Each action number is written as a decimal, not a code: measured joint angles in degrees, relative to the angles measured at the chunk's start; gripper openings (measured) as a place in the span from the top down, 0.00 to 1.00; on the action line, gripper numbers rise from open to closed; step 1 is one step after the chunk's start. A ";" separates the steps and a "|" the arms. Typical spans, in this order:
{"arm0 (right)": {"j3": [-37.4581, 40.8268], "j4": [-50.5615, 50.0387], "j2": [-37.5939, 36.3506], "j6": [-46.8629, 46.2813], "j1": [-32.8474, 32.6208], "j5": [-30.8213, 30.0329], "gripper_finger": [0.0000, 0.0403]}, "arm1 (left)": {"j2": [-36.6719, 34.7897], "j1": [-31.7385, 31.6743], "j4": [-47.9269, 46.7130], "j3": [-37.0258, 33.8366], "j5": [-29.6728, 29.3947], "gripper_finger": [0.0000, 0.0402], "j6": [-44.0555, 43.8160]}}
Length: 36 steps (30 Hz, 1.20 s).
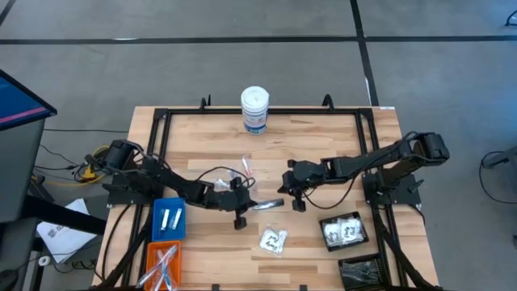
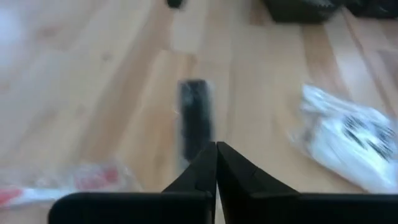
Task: Pick & Place Travel size toiletries
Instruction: Put the black comb into the bottom black bin
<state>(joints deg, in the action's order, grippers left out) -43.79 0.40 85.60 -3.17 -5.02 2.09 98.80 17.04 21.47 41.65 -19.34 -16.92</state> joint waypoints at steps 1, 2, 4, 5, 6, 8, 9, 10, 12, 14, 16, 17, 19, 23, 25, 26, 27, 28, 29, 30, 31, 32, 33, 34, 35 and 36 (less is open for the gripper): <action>0.00 0.02 0.00 0.14 -0.28 0.03 1.00 | 0.00 0.06 0.05 -0.47 0.17 1.00 -0.59; 0.00 0.00 0.00 0.16 -0.51 0.03 1.00 | -0.02 0.08 0.01 -1.08 0.91 0.99 -2.36; 0.00 -0.13 0.00 -0.10 -0.78 0.02 1.00 | -0.02 -0.65 -0.13 -2.16 4.17 1.00 -5.34; 0.00 -0.15 0.00 -0.16 -0.92 0.00 1.00 | -0.02 -0.76 -0.05 -2.52 5.62 1.00 -5.98; 0.00 -0.15 0.00 -0.14 -1.00 -0.26 1.00 | -0.02 -0.69 0.09 -2.84 5.79 1.00 -6.17; 0.00 -0.07 0.00 0.19 -0.91 -0.48 1.00 | -0.02 0.09 0.28 -3.19 4.21 1.00 -6.30; 0.00 0.08 0.00 0.16 -0.72 -0.55 1.00 | -0.02 0.39 0.34 -3.19 3.50 1.00 -6.25; 0.00 0.26 0.00 0.16 -0.44 -0.56 1.00 | -0.02 0.42 0.79 -3.19 3.61 1.00 -6.17; 0.00 0.30 0.00 0.16 -0.01 -0.57 1.00 | -0.04 0.24 1.86 -3.19 4.60 1.00 -6.10; 0.00 0.24 0.00 -0.27 0.45 -0.61 1.00 | 0.44 0.13 3.72 -3.18 6.14 1.00 -6.09; 0.00 0.17 0.00 -0.34 0.71 -0.62 1.00 | 1.36 0.16 5.28 -3.17 6.87 1.00 -6.02; 0.00 0.07 0.00 -0.53 0.71 -0.62 1.00 | 2.25 0.10 6.34 -3.13 7.26 1.00 -6.02; 0.00 -0.06 0.00 -1.84 0.61 -0.48 1.00 | 4.59 -0.38 8.53 -3.13 9.07 1.00 -6.26; 0.00 -1.90 0.00 -4.31 0.44 1.38 0.93 | 8.23 -0.03 12.47 -2.86 6.89 1.00 -6.23; 0.00 -1.69 0.00 -4.44 0.09 1.28 0.85 | 8.27 0.24 13.44 -2.53 5.15 1.00 -5.97; 0.00 -1.62 0.00 -4.43 -0.04 1.25 0.81 | 8.02 0.26 13.64 -2.43 5.08 1.00 -5.89; 0.00 -1.58 0.00 -4.43 -0.16 1.18 0.76 | 7.51 0.26 13.28 -2.50 4.68 1.00 -5.84; 0.00 -1.52 0.00 -4.44 -0.20 1.16 0.71 | 7.41 0.37 13.49 -2.49 4.62 1.00 -5.80; 0.02 -1.45 0.00 -4.43 -0.21 1.15 0.67 | 7.41 0.49 13.56 -2.43 4.62 1.00 -5.82; 0.04 -1.45 0.00 -4.43 -0.16 1.14 0.62 | 7.41 0.50 13.14 -2.45 4.61 1.00 -5.89; 0.04 -1.47 0.00 -4.43 -0.05 1.09 0.57 | 7.42 0.52 12.76 -2.45 4.91 1.00 -6.12; 0.04 -1.51 0.00 -4.51 0.15 1.05 0.52 | 7.43 0.35 12.14 -2.45 5.75 1.00 -6.70; 0.04 -1.46 0.28 -4.75 0.32 1.00 0.49 | 7.43 0.15 11.18 -2.45 6.22 1.00 -7.55; 0.02 -0.83 1.23 -5.06 0.56 0.90 0.45 | 7.43 0.01 9.73 -2.45 6.76 1.00 -8.15; 0.00 -0.60 2.28 -5.32 0.84 0.90 0.42 | 7.43 -0.05 8.43 -2.47 7.38 1.00 -8.71; 0.21 -1.29 3.13 -5.45 1.10 0.88 0.40 | 7.43 -0.05 7.72 -2.51 7.42 1.00 -8.90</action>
<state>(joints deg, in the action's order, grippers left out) -43.58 -0.88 88.73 -8.62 -3.93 2.96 106.24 16.99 29.19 39.13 -11.92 -25.82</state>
